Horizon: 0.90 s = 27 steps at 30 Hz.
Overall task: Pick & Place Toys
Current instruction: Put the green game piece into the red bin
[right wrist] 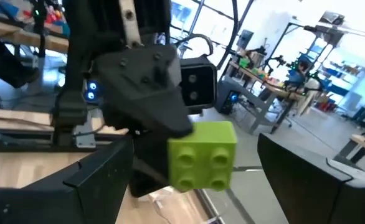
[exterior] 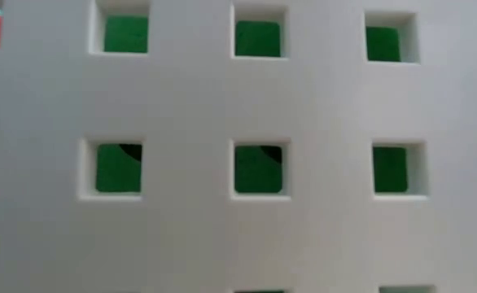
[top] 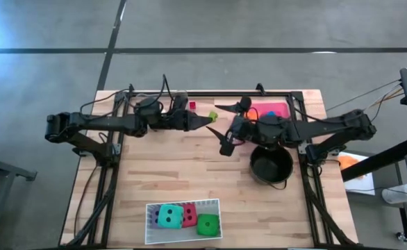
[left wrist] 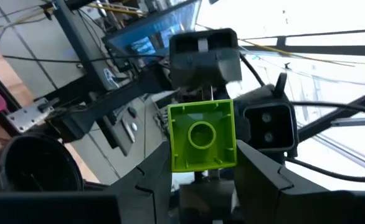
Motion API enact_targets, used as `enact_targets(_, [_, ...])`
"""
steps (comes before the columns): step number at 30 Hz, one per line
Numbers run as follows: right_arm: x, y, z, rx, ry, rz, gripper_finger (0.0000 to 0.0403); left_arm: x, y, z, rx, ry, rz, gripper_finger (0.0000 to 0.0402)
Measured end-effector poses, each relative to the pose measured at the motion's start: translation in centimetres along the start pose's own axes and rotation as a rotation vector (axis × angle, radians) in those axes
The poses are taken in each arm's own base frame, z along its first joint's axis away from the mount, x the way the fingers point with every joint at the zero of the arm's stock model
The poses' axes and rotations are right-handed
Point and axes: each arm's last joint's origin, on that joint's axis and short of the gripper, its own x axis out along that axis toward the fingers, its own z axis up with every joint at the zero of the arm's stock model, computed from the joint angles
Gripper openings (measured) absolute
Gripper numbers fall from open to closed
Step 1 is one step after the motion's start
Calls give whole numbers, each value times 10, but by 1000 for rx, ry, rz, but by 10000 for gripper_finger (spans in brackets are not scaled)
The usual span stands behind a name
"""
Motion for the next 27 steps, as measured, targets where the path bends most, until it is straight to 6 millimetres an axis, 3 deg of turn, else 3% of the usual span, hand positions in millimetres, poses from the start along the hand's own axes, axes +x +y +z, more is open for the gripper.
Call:
enact_targets(12, [4, 1, 6, -12, -10, -6, 326, 1, -4, -3, 0, 8, -33, 136])
enact_targets(27, [4, 1, 6, -20, -11, -4, 131, 1, -7, -2, -10, -4, -60, 136])
